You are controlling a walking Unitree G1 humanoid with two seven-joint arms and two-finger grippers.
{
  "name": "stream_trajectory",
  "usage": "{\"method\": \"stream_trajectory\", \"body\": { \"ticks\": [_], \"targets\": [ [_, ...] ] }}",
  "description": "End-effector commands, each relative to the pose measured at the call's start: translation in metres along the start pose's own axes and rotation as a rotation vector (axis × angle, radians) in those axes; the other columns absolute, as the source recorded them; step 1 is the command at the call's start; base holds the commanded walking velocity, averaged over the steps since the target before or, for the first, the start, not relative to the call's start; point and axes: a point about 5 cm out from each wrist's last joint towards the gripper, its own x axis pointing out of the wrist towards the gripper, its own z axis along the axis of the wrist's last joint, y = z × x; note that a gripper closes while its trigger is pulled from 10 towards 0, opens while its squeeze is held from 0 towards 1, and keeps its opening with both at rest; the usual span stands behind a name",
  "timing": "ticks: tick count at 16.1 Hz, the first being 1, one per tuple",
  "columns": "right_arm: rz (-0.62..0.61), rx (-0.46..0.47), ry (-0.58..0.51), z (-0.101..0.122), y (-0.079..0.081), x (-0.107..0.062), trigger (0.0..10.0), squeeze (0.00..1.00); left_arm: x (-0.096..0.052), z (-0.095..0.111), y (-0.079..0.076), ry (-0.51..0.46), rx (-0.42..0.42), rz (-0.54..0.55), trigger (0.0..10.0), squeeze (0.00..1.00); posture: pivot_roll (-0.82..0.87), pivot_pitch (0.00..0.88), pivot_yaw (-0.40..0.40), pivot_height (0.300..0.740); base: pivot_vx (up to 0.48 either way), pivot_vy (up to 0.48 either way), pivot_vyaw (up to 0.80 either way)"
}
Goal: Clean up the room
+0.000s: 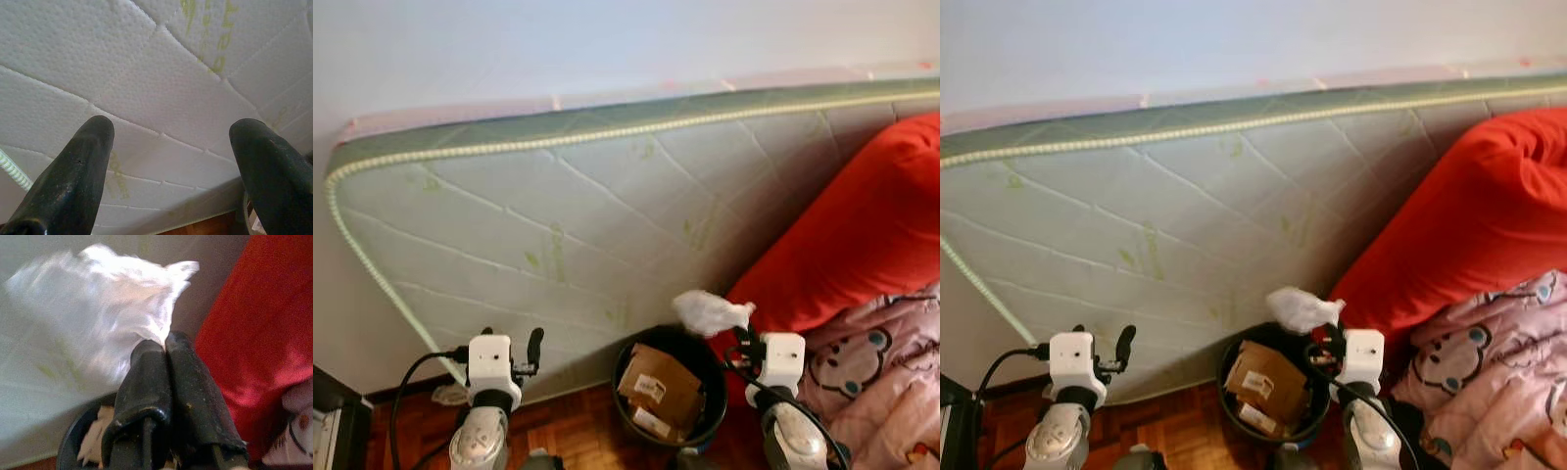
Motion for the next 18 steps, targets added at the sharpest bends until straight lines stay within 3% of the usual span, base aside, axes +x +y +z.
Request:
{"method": "stream_trajectory", "body": {
  "ticks": [1, 3, 18],
  "targets": [
    [-0.003, -0.009, 0.028, -0.0026, -0.0023, 0.0008, 10.0, 0.0, -0.0012, -0.0016, 0.0002, 0.013, -0.01, 0.007, 10.0, 0.0, -0.07, 0.093, -0.064, 0.657, 0.0, 0.0, 0.0],
    [0.001, -0.009, 0.025, -0.0032, -0.0017, 0.0007, 10.0, 0.0, -0.0012, -0.0016, 0.0001, 0.013, -0.01, 0.007, 10.0, 0.0, -0.07, 0.094, -0.063, 0.632, 0.0, 0.0, 0.0],
    [0.023, -0.012, 0.012, -0.0051, 0.002, 0.001, 10.0, 0.0, -0.0014, -0.0032, -0.0029, 0.029, -0.021, -0.008, 10.0, 0.0, -0.07, 0.096, -0.063, 0.632, 0.0, 0.0, 0.0]
  ]
}}
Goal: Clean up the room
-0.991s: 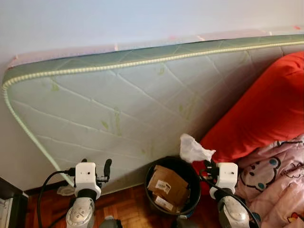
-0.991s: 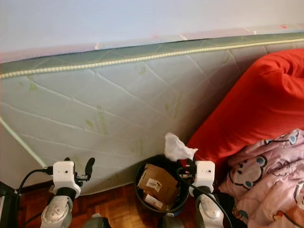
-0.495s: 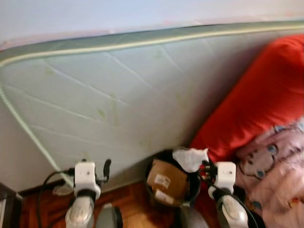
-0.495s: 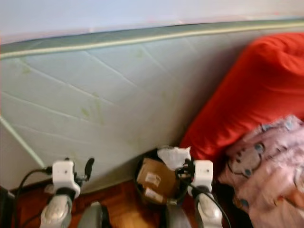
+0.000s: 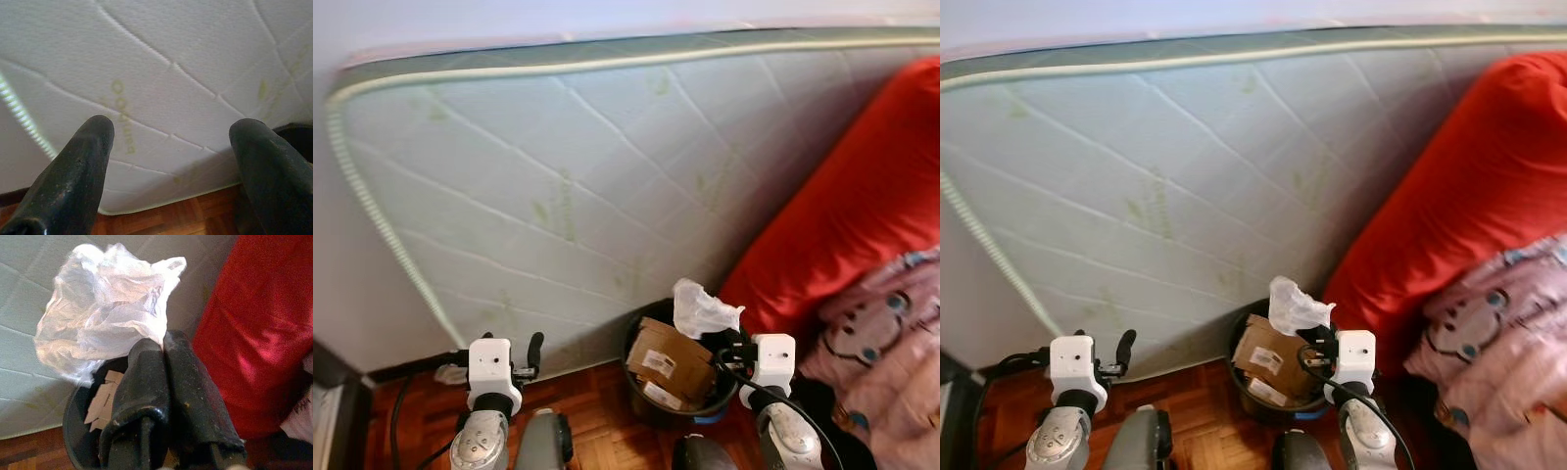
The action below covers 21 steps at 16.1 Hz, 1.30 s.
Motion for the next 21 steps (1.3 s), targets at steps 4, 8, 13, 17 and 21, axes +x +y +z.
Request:
{"method": "stream_trajectory", "body": {
  "ticks": [4, 8, 13, 17, 21],
  "targets": [
    [-0.055, -0.021, 0.026, -0.003, -0.008, -0.002, 10.0, 0.0, 0.0, 0.001, -0.002, 0.004, -0.01, -0.014, 10.0, 0.0, -0.07, 0.098, -0.062, 0.632, 0.0, 0.0, 0.0],
    [-0.078, 0.006, 0.037, 0.0, -0.01, 0.003, 10.0, 0.0, 0.0, 0.0, -0.003, 0.007, -0.013, -0.015, 10.0, 0.0, -0.07, 0.1, -0.063, 0.632, 0.256, 0.0, -0.13],
    [-0.083, 0.008, 0.037, 0.0, -0.011, 0.005, 10.0, 0.0, 0.0, 0.0, -0.003, 0.008, -0.015, -0.017, 10.0, 0.0, -0.07, 0.101, -0.062, 0.632, 0.267, 0.0, -0.15],
    [-0.022, 0.007, 0.067, 0.003, -0.007, 0.012, 10.0, 0.0, 0.0, 0.0, -0.004, 0.008, -0.015, -0.019, 10.0, 0.0, -0.07, 0.103, -0.062, 0.632, 0.281, 0.0, 0.0],
    [0.087, -0.044, 0.141, 0.0, 0.003, 0.018, 10.0, 0.0, 0.0, 0.001, -0.004, 0.003, -0.012, -0.015, 10.0, 0.0, -0.06, 0.106, -0.06, 0.632, 0.191, 0.0, 0.0]
  ]
}}
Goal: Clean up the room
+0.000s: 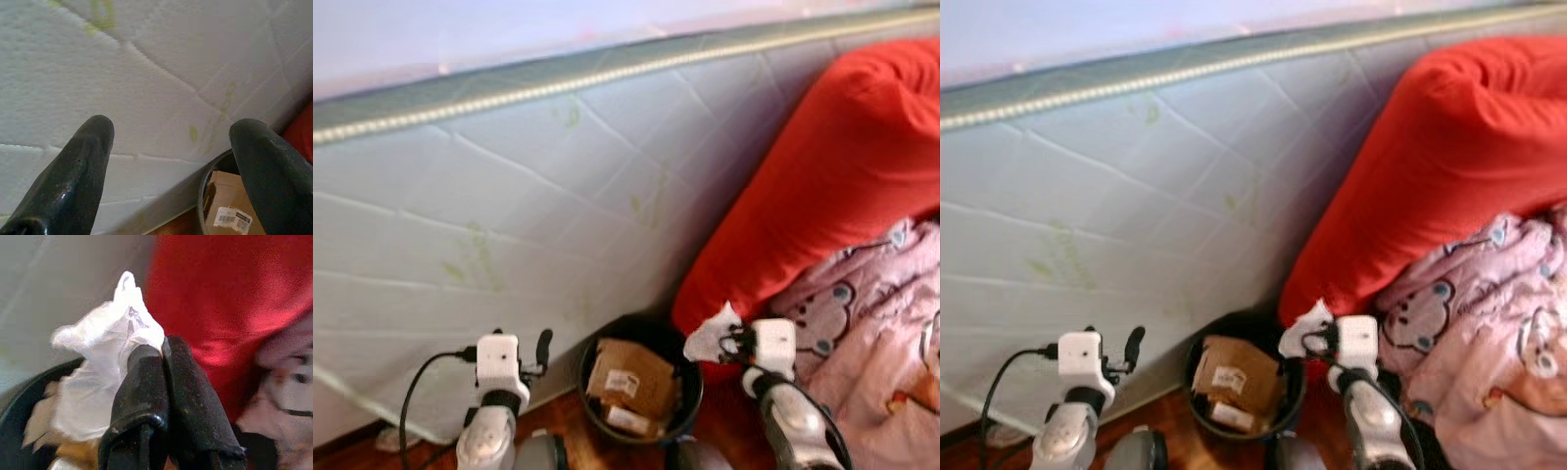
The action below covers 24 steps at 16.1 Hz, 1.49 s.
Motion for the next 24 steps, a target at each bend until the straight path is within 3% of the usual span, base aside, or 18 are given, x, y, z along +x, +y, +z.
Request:
{"method": "stream_trajectory", "body": {
  "ticks": [1, 2, 5, 9, 14, 18, 24],
  "targets": [
    [0.046, -0.022, 0.048, -0.005, 0.004, 0.0, 10.0, 0.0, -0.001, -0.002, 0.001, 0.01, 0.0, 0.007, 10.0, 0.0, -0.06, 0.11, -0.058, 0.632, 0.0, 0.0, 0.0],
    [0.064, -0.027, 0.053, -0.005, 0.005, 0.001, 10.0, 0.0, -0.001, -0.001, 0.0, 0.008, 0.0, 0.005, 10.0, 0.0, -0.06, 0.11, -0.058, 0.632, 0.0, 0.0, 0.0],
    [0.2, -0.045, 0.067, 0.003, 0.03, 0.011, 10.0, 0.0, -0.003, 0.0, -0.002, 0.004, -0.001, -0.002, 10.0, 0.0, -0.05, 0.129, -0.06, 0.632, 0.0, 0.0, 0.0],
    [0.157, 0.011, 0.055, 0.026, 0.036, 0.03, 10.0, 0.0, -0.009, 0.001, -0.002, -0.005, 0.0, -0.001, 10.0, 0.0, 0.0, 0.17, -0.073, 0.632, 0.0, 0.0, 0.0],
    [0.19, 0.02, 0.065, 0.046, 0.052, 0.043, 10.0, 0.0, -0.019, 0.008, 0.001, -0.023, 0.006, 0.007, 10.0, 0.0, 0.06, 0.23, -0.096, 0.632, 0.0, 0.0, 0.0],
    [0.158, 0.006, 0.091, 0.046, 0.052, 0.045, 10.0, 0.0, -0.033, 0.012, 0.0, -0.02, -0.004, 0.019, 10.0, 0.0, 0.08, 0.274, -0.106, 0.632, 0.0, 0.0, 0.0],
    [0.057, -0.03, 0.158, 0.029, 0.035, 0.038, 10.0, 0.0, -0.049, 0.009, 0.0, 0.019, -0.008, 0.026, 10.0, 0.0, 0.09, 0.321, -0.108, 0.632, 0.0, 0.0, 0.0]
  ]
}}
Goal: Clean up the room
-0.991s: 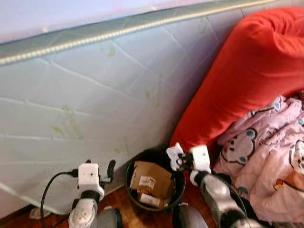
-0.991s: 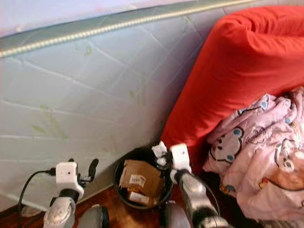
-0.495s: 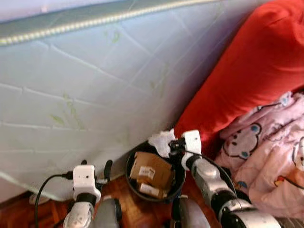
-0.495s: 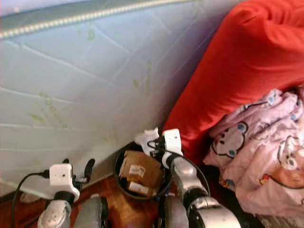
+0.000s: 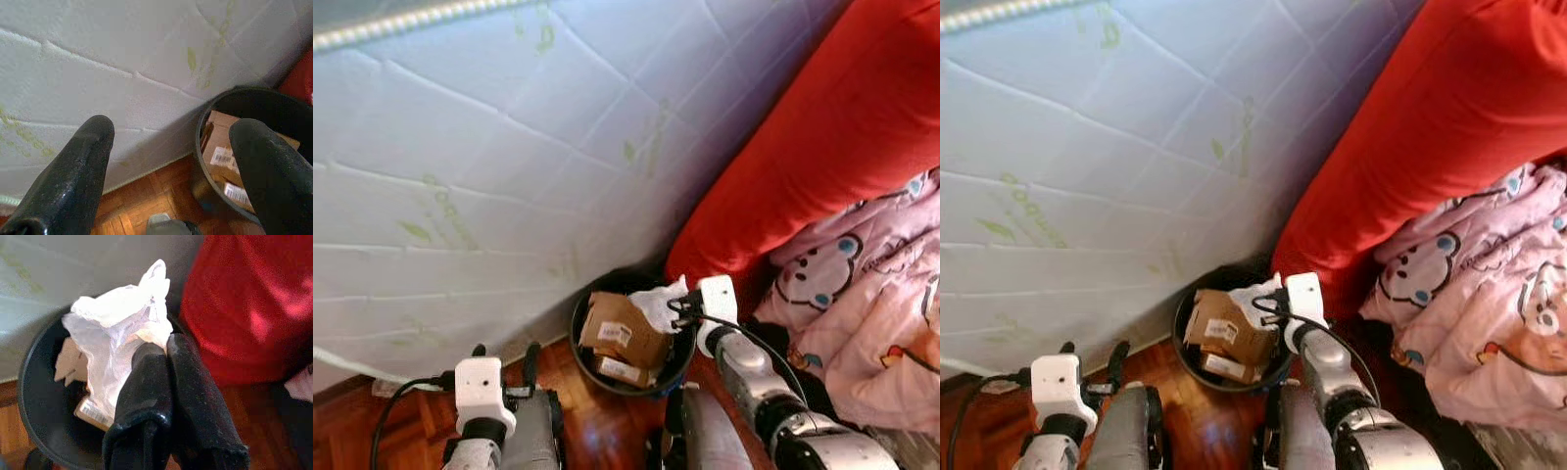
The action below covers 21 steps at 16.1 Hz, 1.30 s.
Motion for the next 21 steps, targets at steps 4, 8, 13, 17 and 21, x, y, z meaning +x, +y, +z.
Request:
{"method": "stream_trajectory", "body": {
  "ticks": [4, 8, 13, 17, 21],
  "targets": [
    [-0.024, 0.05, 0.044, -0.014, -0.003, -0.004, 10.0, 0.0, -0.012, -0.002, -0.003, 0.042, -0.001, -0.001, 10.0, 0.0, 0.1, 0.341, -0.107, 0.632, 0.0, 0.0, 0.0],
    [-0.007, 0.055, 0.041, -0.015, 0.001, -0.004, 10.0, 0.85, -0.015, -0.002, -0.003, 0.052, 0.0, -0.001, 10.0, 0.0, 0.1, 0.349, -0.106, 0.632, 0.0, 0.0, 0.0],
    [-0.009, 0.056, 0.053, -0.019, 0.001, -0.005, 10.0, 1.0, -0.015, -0.001, -0.002, 0.063, 0.001, 0.004, 10.0, 0.0, 0.1, 0.348, -0.105, 0.632, 0.0, 0.0, 0.0],
    [-0.025, -0.028, 0.095, -0.025, -0.002, -0.007, 10.0, 1.0, -0.013, -0.001, -0.003, 0.067, -0.001, 0.002, 10.0, 0.0, 0.1, 0.344, -0.106, 0.632, 0.0, 0.0, 0.0],
    [-0.06, -0.127, 0.148, -0.037, -0.007, -0.012, 10.0, 1.0, -0.014, -0.001, -0.004, 0.071, -0.003, -0.001, 10.0, 0.0, 0.1, 0.349, -0.106, 0.632, 0.0, 0.0, 0.0]
  ]
}}
